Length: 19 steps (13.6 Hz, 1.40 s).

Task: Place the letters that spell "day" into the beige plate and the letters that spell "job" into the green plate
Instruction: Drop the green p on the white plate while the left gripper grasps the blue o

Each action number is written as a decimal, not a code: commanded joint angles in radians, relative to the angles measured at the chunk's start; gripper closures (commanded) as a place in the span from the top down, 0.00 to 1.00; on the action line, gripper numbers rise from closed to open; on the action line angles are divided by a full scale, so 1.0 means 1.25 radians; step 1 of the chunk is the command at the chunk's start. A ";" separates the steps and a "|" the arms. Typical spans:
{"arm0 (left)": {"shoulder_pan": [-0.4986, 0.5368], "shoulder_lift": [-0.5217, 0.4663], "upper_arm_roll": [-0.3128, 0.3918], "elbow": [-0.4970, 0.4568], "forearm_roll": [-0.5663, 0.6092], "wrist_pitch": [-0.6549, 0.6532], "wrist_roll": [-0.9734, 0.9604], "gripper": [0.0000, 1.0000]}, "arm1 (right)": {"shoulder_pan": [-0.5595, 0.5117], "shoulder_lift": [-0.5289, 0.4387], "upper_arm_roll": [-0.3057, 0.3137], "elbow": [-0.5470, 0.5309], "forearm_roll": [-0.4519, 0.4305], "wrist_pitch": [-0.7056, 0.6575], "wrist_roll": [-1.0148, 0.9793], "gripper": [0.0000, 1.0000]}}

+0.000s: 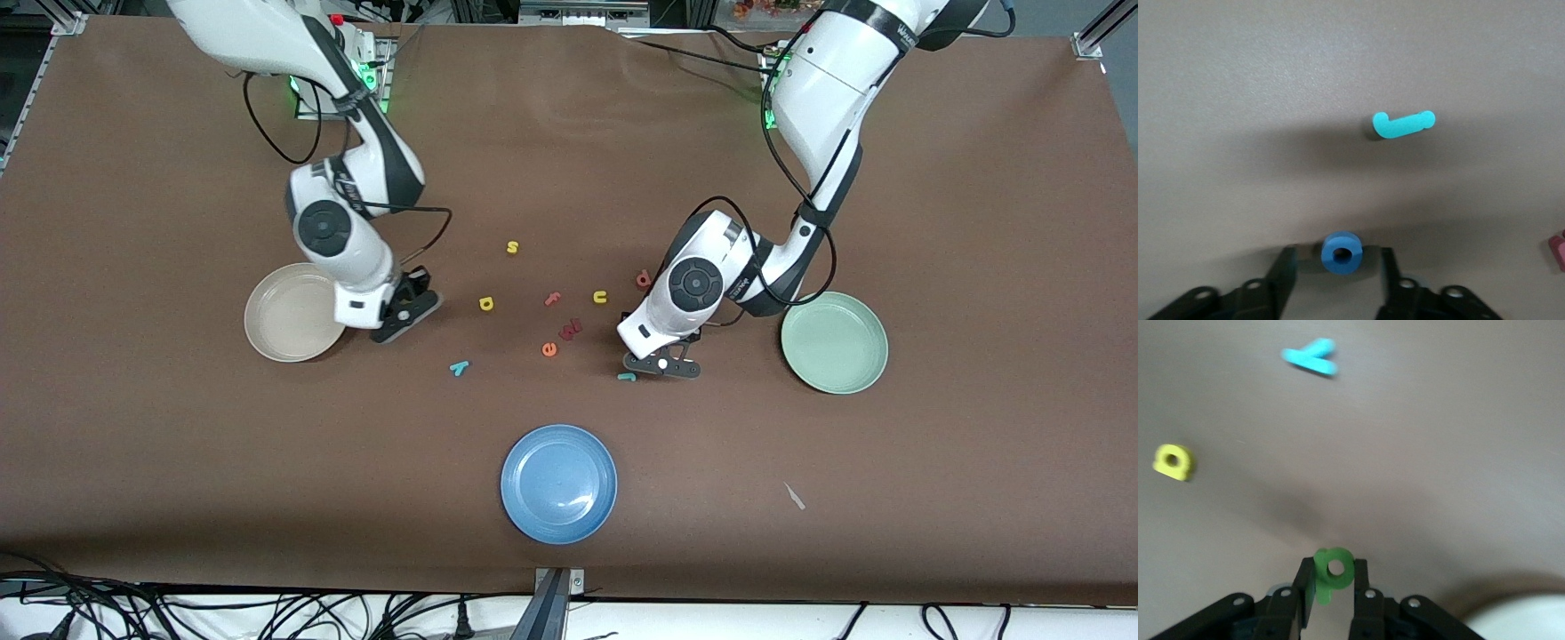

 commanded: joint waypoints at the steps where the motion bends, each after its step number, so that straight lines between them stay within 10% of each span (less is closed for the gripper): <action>1: -0.021 0.009 0.009 0.011 0.019 -0.005 -0.012 0.53 | -0.001 -0.032 -0.060 -0.015 0.013 -0.061 0.001 0.00; 6: -0.018 0.000 0.012 0.011 0.021 -0.014 -0.003 0.03 | -0.049 0.002 -0.145 -0.012 0.013 -0.060 0.019 0.03; 7: -0.017 -0.014 0.012 0.010 0.021 -0.024 -0.003 0.01 | -0.072 0.021 -0.145 -0.005 0.023 -0.054 0.019 0.39; 8: -0.015 -0.025 0.013 0.013 0.021 -0.058 -0.003 0.00 | -0.094 0.030 -0.143 -0.001 0.057 -0.052 0.019 0.99; 11: -0.006 -0.094 0.019 0.016 0.105 -0.199 -0.002 0.00 | -0.086 0.023 -0.137 0.002 0.167 -0.063 0.080 1.00; 19: 0.089 -0.145 0.018 0.010 0.192 -0.471 0.037 0.04 | -0.046 0.013 0.020 0.012 0.165 -0.044 0.448 1.00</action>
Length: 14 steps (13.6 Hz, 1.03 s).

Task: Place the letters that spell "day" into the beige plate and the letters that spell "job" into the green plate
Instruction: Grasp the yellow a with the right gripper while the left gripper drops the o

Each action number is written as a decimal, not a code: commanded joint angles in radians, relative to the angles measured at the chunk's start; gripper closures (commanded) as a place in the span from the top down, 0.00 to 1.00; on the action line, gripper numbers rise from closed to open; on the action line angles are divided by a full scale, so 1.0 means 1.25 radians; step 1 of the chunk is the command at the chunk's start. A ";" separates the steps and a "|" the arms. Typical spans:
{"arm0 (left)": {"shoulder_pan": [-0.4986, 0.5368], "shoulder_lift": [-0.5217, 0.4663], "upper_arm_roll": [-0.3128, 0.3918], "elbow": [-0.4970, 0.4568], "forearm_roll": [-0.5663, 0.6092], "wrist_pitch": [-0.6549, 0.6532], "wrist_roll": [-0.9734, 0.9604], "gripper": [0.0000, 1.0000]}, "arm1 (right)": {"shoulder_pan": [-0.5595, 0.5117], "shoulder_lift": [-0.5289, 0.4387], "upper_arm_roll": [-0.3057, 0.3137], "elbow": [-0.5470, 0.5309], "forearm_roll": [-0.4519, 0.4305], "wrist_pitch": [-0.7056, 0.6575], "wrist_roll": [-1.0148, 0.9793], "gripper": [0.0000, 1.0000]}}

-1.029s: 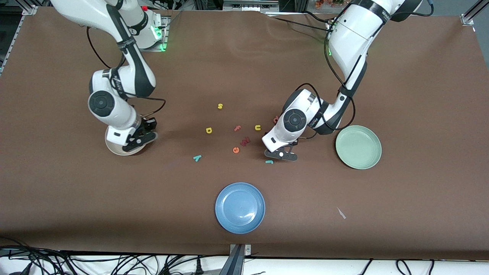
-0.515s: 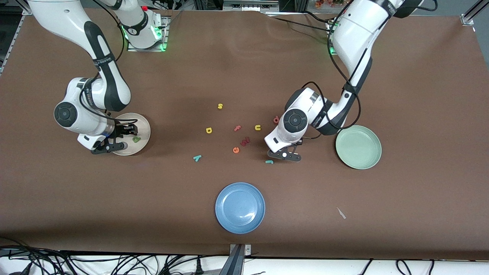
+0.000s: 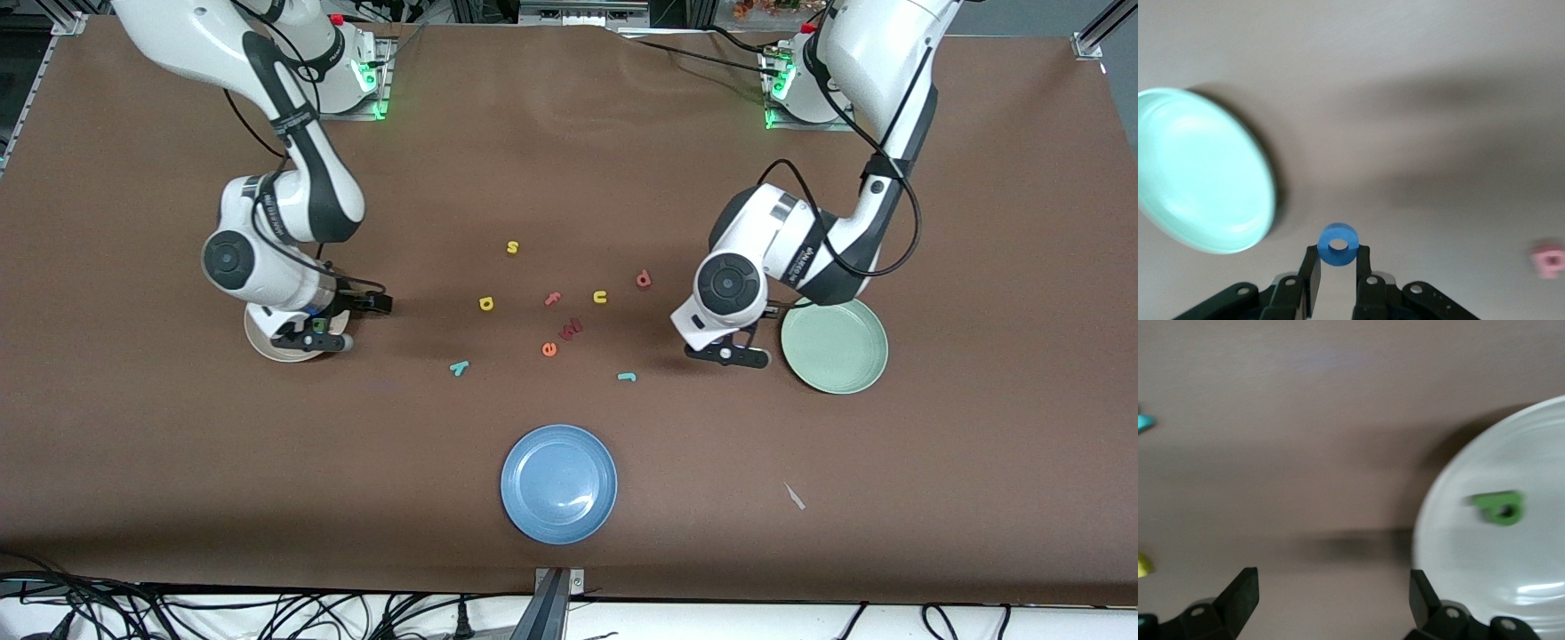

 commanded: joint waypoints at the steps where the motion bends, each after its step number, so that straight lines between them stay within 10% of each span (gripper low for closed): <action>1: 0.036 -0.005 -0.005 -0.017 0.034 -0.039 0.017 0.04 | 0.051 -0.004 0.013 0.004 0.013 0.028 0.098 1.00; 11: 0.204 0.088 -0.007 -0.023 0.042 0.008 0.063 0.08 | 0.230 0.081 0.013 0.010 -0.092 0.174 0.259 1.00; 13: 0.227 0.093 -0.011 -0.023 0.018 0.013 0.089 0.24 | 0.245 0.103 0.013 0.032 -0.136 0.174 0.259 0.99; 14: 0.233 0.098 -0.011 -0.023 0.002 0.020 0.090 0.48 | 0.261 0.116 0.013 0.046 -0.136 0.174 0.258 0.99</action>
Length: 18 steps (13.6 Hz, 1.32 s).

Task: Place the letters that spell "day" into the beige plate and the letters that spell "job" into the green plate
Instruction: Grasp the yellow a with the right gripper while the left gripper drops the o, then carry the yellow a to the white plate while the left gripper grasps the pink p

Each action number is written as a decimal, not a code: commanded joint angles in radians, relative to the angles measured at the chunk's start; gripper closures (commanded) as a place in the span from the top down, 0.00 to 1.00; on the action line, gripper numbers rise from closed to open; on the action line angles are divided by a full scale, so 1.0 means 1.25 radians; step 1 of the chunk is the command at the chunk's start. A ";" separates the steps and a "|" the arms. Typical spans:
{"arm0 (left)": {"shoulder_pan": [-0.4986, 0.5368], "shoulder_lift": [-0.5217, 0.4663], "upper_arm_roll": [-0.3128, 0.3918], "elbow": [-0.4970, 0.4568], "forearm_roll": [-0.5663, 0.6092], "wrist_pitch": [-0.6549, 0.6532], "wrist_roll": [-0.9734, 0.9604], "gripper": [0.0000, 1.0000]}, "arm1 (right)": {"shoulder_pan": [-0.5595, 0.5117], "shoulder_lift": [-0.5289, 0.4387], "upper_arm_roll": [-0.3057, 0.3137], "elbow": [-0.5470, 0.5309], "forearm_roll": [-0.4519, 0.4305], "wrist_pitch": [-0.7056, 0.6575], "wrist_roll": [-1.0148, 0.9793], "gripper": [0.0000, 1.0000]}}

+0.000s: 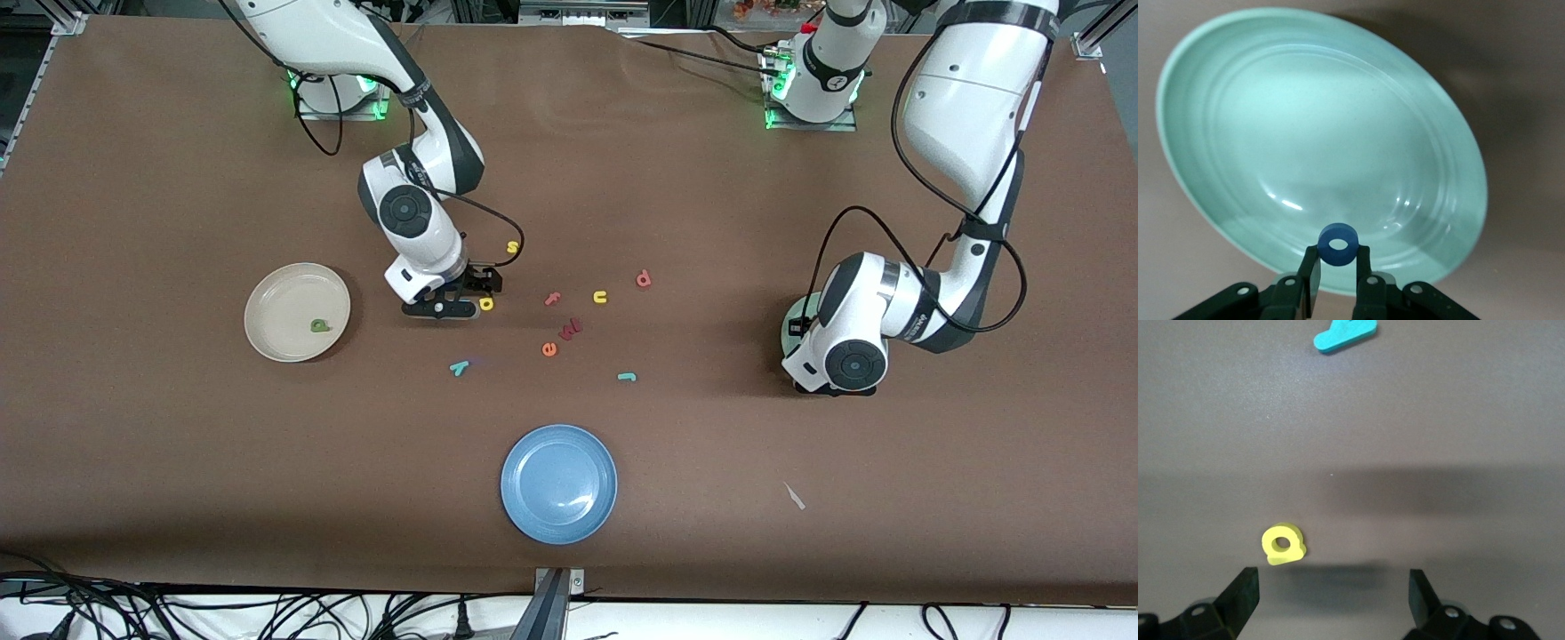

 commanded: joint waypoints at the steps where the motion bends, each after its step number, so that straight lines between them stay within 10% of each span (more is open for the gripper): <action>1: 0.031 0.001 -0.012 0.003 -0.033 0.009 0.028 0.82 | 0.035 0.038 -0.005 0.048 -0.022 0.001 0.002 0.98; 2: 0.035 0.000 -0.012 0.004 -0.042 0.009 0.028 1.00 | 0.036 0.043 -0.005 0.057 -0.023 0.001 0.002 0.98; 9: 0.024 -0.065 -0.056 0.013 -0.142 -0.017 -0.028 1.00 | 0.039 0.062 -0.005 0.068 -0.049 0.000 -0.012 0.84; 18: -0.034 -0.076 -0.257 -0.036 -0.162 0.134 -0.430 1.00 | 0.038 0.068 -0.005 0.089 -0.049 -0.002 -0.024 0.62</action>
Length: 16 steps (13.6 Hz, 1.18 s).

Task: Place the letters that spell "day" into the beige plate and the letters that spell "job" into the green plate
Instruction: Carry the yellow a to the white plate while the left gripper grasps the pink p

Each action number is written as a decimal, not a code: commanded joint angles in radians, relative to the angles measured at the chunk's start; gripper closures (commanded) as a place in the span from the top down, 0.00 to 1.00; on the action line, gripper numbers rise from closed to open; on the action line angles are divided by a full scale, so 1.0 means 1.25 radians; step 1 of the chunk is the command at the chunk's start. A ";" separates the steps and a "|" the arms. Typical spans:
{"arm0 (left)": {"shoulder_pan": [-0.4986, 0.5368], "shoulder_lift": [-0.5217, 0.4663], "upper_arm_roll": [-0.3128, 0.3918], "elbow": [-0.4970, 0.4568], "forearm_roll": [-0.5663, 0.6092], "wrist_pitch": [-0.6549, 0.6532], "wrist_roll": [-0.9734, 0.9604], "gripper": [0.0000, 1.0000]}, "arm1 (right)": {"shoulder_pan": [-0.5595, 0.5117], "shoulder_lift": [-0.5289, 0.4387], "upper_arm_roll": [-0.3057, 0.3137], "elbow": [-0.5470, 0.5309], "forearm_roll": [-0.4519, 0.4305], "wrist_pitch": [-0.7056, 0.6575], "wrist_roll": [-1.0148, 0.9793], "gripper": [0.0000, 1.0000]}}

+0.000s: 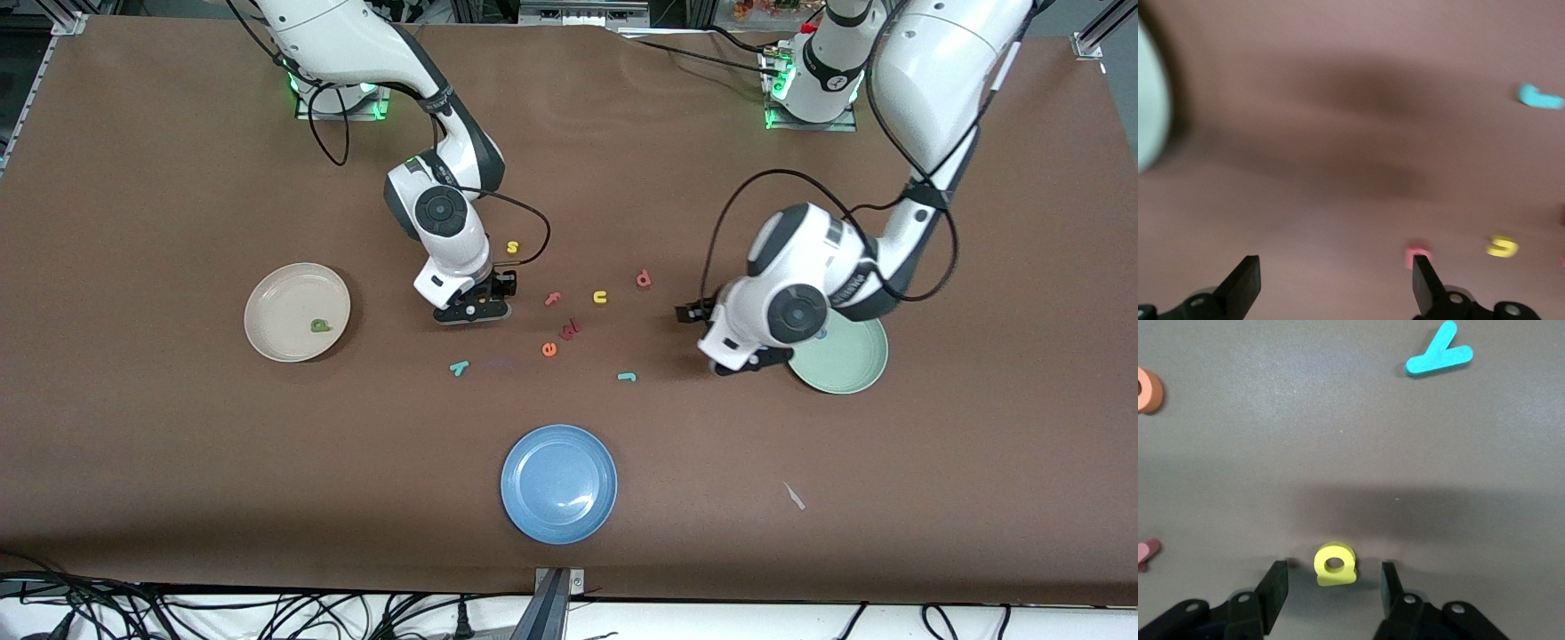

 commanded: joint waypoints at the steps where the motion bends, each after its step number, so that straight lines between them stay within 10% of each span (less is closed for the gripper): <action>1: -0.059 -0.013 -0.007 -0.059 0.034 0.064 -0.105 1.00 | 0.002 0.022 -0.003 0.023 -0.011 -0.003 -0.001 0.62; 6: -0.112 -0.011 -0.006 -0.229 0.037 0.354 -0.182 0.99 | 0.005 0.028 -0.003 0.023 -0.011 -0.003 0.003 0.34; 12: -0.126 0.012 -0.006 -0.257 0.142 0.394 -0.184 0.76 | -0.002 0.020 -0.004 0.041 -0.003 -0.025 -0.002 0.09; 16: -0.128 0.018 -0.006 -0.252 0.143 0.398 -0.184 0.21 | -0.006 -0.024 -0.061 0.071 -0.004 -0.162 -0.008 0.07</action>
